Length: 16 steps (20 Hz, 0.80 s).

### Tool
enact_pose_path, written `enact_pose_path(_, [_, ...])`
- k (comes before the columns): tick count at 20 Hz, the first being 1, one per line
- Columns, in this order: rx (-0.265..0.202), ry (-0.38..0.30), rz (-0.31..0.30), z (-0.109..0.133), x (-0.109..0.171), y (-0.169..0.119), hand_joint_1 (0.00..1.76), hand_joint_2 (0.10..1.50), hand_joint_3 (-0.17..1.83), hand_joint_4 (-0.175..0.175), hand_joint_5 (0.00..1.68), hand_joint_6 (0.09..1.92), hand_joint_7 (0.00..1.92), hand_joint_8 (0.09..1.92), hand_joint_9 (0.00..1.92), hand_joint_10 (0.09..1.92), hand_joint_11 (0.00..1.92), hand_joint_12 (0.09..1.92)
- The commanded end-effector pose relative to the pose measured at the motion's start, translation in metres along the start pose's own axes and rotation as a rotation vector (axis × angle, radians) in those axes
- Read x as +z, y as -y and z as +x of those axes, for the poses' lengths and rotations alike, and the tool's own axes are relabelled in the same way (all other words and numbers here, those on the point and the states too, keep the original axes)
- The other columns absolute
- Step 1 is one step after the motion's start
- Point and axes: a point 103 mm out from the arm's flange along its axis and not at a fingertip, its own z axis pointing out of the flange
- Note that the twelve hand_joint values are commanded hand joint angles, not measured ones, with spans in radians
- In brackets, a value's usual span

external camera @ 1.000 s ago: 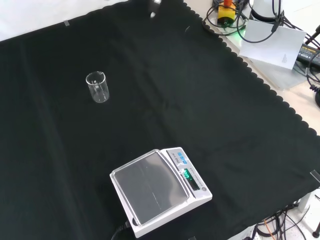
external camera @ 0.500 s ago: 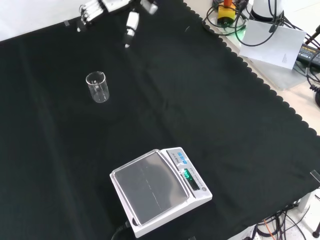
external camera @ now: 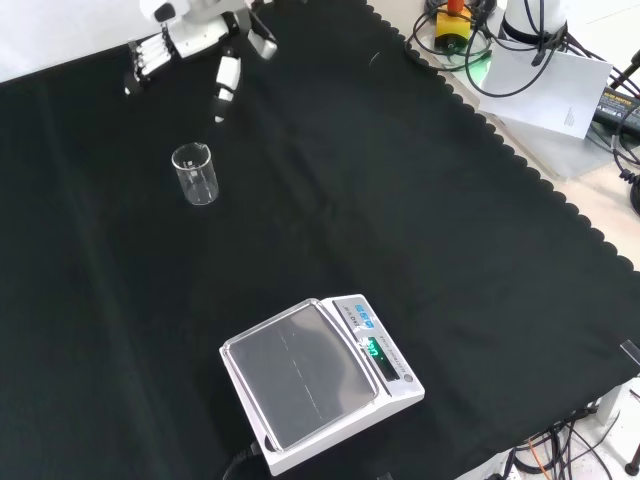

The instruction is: Pick up the beaker.

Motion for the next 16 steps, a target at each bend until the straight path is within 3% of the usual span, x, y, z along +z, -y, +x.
enact_pose_path(1, [-0.013,-0.026,0.061,-0.009,0.03,-0.022,0.65,0.73,0.27,-0.029,0.12,0.09,0.0,0.73,0.07,0.88,0.0,1.04])
enact_pose_path(16, [-0.052,-0.041,0.117,0.012,0.052,-0.021,0.58,0.73,0.26,-0.024,0.1,0.09,0.0,0.69,0.06,0.88,0.0,1.0])
